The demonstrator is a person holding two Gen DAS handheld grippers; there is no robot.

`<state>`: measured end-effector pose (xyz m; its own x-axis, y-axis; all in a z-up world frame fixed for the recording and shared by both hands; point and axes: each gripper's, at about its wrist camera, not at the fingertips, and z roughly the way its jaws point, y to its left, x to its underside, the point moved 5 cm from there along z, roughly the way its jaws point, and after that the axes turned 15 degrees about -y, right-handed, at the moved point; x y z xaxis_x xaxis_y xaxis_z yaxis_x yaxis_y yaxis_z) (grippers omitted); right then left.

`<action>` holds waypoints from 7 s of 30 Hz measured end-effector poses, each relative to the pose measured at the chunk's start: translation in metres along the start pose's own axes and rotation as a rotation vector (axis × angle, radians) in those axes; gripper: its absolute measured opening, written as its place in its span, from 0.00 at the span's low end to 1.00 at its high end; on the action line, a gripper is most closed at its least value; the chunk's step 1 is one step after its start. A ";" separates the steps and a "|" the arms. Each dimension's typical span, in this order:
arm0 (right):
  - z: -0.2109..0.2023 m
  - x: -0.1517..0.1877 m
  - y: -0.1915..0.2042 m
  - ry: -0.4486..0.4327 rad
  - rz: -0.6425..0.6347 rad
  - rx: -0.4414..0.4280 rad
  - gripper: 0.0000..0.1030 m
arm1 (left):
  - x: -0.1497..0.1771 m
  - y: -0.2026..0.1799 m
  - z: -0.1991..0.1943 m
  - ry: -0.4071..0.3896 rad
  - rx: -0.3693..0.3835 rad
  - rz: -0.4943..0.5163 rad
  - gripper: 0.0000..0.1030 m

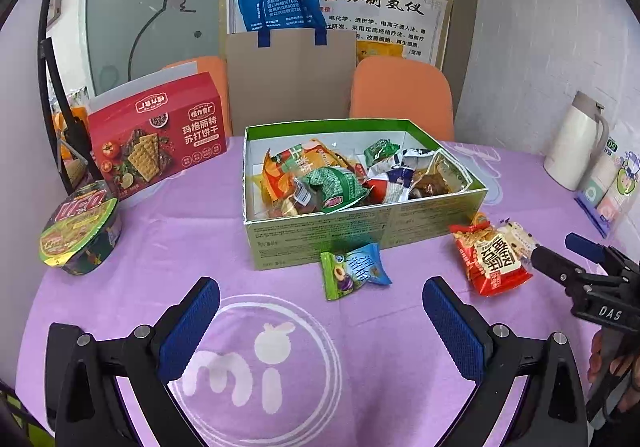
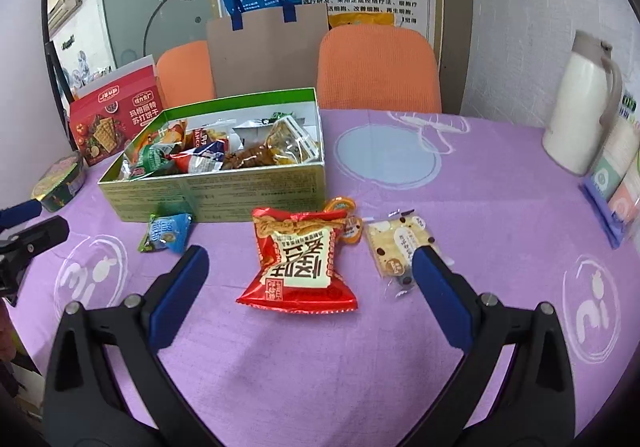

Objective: Organize snacks
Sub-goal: 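Grasp the blue-green candy packet with the left gripper while the right grasps the clear chocolate-chip cookie packet, then carry both packets over the box and open both grippers, then grasp the small orange jelly cup with the right gripper, then carry the orange jelly cup over the box and open the right gripper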

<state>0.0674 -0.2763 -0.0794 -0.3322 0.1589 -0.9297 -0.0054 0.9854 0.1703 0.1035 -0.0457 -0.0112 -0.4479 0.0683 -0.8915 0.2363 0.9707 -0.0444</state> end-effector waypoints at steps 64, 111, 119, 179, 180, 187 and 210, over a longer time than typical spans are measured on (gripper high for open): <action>0.100 0.008 -0.076 0.228 -0.353 -0.055 0.89 | 0.053 -0.024 0.073 0.176 0.122 0.063 0.77; 0.073 -0.083 0.059 -0.030 -0.109 -0.221 0.56 | -0.101 -0.023 0.082 -0.013 0.146 -0.007 0.35; 0.124 -0.076 0.071 0.017 -0.125 -0.226 0.58 | -0.098 -0.014 0.126 0.038 0.105 -0.030 0.36; 0.093 0.024 -0.007 0.250 -0.043 -0.189 0.49 | -0.010 -0.074 0.050 0.011 0.152 0.084 0.91; 0.091 0.025 -0.004 0.241 -0.057 -0.201 0.49 | -0.009 -0.074 0.052 0.017 0.158 0.079 0.91; 0.108 0.020 -0.020 0.237 -0.038 -0.115 0.49 | 0.002 -0.083 0.060 0.056 0.188 0.084 0.84; 0.086 0.023 -0.029 0.213 -0.073 -0.207 0.38 | 0.011 -0.150 0.143 0.263 0.349 -0.076 0.51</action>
<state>0.1407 -0.2961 -0.1341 -0.5140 0.0504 -0.8563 -0.2210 0.9568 0.1890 0.1867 -0.2231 -0.0794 -0.6689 0.0994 -0.7367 0.4505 0.8425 -0.2954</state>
